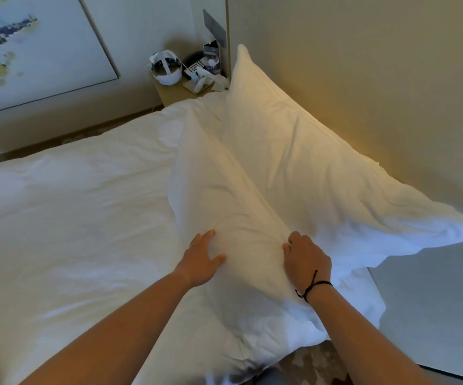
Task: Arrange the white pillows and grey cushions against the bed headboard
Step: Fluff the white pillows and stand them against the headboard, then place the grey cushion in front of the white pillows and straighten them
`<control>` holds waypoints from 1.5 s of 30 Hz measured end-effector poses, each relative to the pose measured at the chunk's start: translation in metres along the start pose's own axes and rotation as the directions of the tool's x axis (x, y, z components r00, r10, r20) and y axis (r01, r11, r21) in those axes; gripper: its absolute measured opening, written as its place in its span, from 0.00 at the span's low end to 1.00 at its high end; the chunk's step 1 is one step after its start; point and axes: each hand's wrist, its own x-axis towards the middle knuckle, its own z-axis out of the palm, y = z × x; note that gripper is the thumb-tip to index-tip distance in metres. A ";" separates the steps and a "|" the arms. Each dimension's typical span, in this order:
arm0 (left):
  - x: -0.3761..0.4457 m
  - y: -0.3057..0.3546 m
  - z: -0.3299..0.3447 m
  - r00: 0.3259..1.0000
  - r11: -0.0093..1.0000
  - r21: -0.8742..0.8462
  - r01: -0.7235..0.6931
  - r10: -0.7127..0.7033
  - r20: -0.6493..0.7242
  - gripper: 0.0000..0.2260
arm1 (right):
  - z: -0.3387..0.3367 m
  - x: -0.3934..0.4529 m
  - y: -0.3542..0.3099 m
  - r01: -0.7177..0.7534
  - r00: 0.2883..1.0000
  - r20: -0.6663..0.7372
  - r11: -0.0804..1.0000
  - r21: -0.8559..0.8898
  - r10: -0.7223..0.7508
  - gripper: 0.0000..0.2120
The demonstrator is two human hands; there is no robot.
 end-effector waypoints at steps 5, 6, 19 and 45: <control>-0.038 -0.044 -0.012 0.997 0.997 -0.061 0.048 -0.052 -0.060 0.33 | -0.009 -0.013 -0.047 0.245 0.950 -0.204 0.970 0.014 -0.237 0.10; -0.050 -0.060 -0.015 0.994 0.995 -0.073 0.074 -0.079 -0.071 0.33 | -0.006 -0.019 -0.063 0.300 0.934 -0.207 0.954 0.021 -0.290 0.10; -0.241 -0.327 -0.073 0.708 0.707 -0.515 0.484 -0.663 -0.245 0.24 | 0.107 -0.157 -0.297 0.694 0.583 0.387 0.686 0.218 -0.714 0.17; -0.405 -0.600 -0.028 0.387 0.446 -0.730 0.518 -0.883 -0.265 0.20 | 0.416 -0.329 -0.625 0.434 0.458 0.740 0.850 0.297 -0.493 0.33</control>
